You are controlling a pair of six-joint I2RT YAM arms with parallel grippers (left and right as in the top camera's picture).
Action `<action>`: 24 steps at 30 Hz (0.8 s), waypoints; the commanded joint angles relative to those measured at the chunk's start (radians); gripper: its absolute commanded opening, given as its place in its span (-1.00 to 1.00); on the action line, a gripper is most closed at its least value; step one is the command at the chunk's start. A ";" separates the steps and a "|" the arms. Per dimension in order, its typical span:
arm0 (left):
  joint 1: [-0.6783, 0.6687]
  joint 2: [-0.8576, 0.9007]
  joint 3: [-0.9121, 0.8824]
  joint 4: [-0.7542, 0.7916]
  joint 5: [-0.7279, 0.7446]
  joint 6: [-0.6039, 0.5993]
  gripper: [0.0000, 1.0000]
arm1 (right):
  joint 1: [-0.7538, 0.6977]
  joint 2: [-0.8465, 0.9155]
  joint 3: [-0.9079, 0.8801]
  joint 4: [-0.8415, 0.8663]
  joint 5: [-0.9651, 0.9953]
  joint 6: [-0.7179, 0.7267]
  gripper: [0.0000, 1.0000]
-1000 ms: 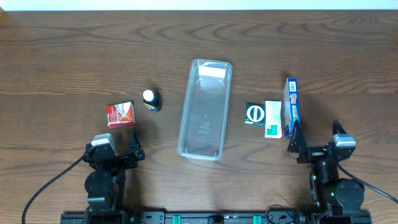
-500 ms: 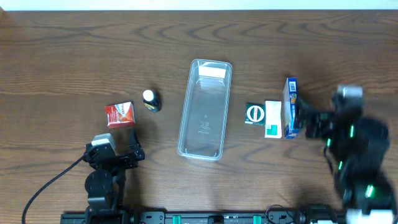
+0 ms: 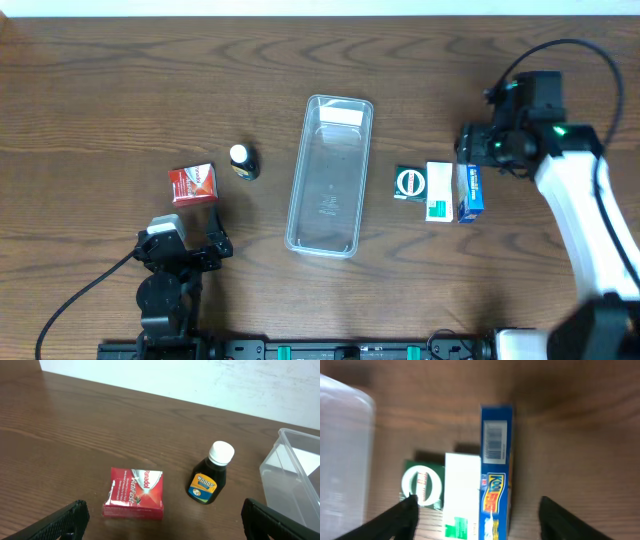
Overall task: Pack container
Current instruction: 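Grasp the blue Kool Fever box with the right gripper and lift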
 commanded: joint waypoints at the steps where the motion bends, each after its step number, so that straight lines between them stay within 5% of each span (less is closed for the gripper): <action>1: -0.003 0.000 -0.025 -0.007 -0.004 -0.001 0.96 | 0.003 0.073 0.008 -0.005 0.038 0.009 0.31; 7: -0.003 0.000 -0.025 -0.007 -0.004 -0.001 0.96 | 0.003 0.130 0.008 -0.012 0.056 0.042 0.02; 11: -0.003 0.000 -0.025 -0.007 -0.004 -0.001 0.97 | 0.003 0.130 0.008 -0.023 0.082 0.055 -0.38; 16: -0.003 0.000 -0.025 -0.007 -0.004 -0.001 0.96 | 0.003 0.124 0.010 -0.013 0.080 0.067 -0.52; 21: -0.003 0.000 -0.025 -0.007 -0.004 -0.001 0.96 | 0.004 0.085 0.056 -0.016 -0.013 0.068 -0.97; 24: -0.003 0.000 -0.025 -0.007 -0.004 -0.001 0.96 | 0.015 0.039 0.103 -0.018 -0.095 0.106 -0.97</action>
